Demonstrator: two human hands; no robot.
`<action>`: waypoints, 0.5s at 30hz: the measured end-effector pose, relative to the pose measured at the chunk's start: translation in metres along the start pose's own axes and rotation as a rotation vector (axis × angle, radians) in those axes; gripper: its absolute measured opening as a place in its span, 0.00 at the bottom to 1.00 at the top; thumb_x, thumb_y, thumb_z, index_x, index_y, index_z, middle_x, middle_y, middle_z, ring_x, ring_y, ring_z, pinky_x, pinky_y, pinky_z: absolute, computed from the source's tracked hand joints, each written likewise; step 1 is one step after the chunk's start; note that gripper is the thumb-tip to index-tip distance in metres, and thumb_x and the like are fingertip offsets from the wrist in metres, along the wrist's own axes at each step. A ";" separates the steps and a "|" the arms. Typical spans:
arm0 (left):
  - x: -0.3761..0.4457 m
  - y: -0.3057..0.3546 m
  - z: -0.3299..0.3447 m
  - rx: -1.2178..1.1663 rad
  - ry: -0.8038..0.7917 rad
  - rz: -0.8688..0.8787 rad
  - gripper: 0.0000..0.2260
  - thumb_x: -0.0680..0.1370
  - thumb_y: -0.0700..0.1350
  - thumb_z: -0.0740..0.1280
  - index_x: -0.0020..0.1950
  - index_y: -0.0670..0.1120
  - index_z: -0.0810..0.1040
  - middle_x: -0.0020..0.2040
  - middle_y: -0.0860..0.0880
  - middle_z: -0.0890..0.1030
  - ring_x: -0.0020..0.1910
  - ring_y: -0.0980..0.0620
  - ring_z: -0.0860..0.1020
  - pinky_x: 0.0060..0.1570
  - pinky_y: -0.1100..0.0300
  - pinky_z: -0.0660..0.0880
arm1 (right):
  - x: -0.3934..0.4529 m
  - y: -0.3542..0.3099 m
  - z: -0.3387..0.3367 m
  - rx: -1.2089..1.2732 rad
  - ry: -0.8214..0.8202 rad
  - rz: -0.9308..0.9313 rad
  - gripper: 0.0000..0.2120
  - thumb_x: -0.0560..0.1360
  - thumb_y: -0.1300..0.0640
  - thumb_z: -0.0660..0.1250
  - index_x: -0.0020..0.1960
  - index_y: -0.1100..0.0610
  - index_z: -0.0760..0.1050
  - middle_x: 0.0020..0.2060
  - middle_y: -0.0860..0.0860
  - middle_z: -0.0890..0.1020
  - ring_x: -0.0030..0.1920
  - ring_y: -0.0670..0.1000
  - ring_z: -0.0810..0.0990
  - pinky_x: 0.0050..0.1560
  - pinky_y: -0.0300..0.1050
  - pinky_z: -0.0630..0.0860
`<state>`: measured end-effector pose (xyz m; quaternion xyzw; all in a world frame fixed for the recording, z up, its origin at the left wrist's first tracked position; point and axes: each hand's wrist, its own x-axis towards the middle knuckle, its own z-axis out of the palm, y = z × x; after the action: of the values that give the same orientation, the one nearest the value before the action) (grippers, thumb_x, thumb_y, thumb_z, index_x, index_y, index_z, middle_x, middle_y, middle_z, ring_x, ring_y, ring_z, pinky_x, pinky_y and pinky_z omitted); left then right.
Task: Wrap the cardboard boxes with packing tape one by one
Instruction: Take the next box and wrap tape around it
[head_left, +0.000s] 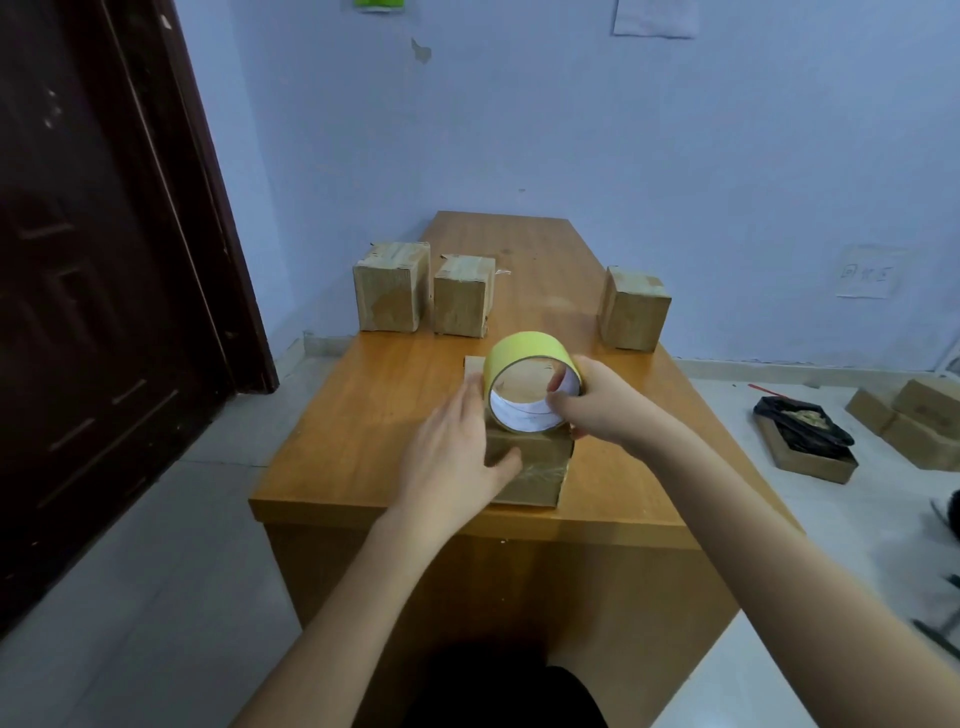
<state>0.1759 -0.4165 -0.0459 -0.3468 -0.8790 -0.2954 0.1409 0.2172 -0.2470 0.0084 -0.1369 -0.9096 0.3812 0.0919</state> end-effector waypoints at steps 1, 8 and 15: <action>-0.001 0.000 0.003 0.042 0.004 0.036 0.38 0.74 0.60 0.65 0.76 0.48 0.52 0.74 0.49 0.62 0.71 0.52 0.64 0.68 0.57 0.60 | 0.000 -0.001 -0.002 0.016 -0.024 0.014 0.05 0.79 0.60 0.60 0.54 0.59 0.69 0.45 0.55 0.75 0.42 0.49 0.76 0.38 0.42 0.79; -0.012 -0.008 0.010 0.237 0.115 0.106 0.37 0.75 0.63 0.61 0.77 0.46 0.52 0.76 0.49 0.59 0.72 0.54 0.61 0.62 0.64 0.53 | -0.006 0.007 -0.018 0.324 -0.119 0.004 0.09 0.78 0.66 0.58 0.58 0.64 0.68 0.51 0.57 0.76 0.54 0.57 0.77 0.46 0.52 0.81; -0.009 -0.017 0.001 -0.724 -0.169 -0.250 0.42 0.74 0.47 0.70 0.77 0.53 0.44 0.76 0.59 0.56 0.71 0.61 0.58 0.66 0.59 0.58 | -0.008 0.018 -0.010 0.405 0.087 0.072 0.02 0.79 0.59 0.62 0.50 0.57 0.71 0.49 0.55 0.77 0.51 0.55 0.77 0.41 0.47 0.81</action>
<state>0.1709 -0.4307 -0.0575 -0.2875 -0.7618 -0.5718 -0.1005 0.2303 -0.2307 0.0022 -0.1644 -0.8043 0.5528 0.1433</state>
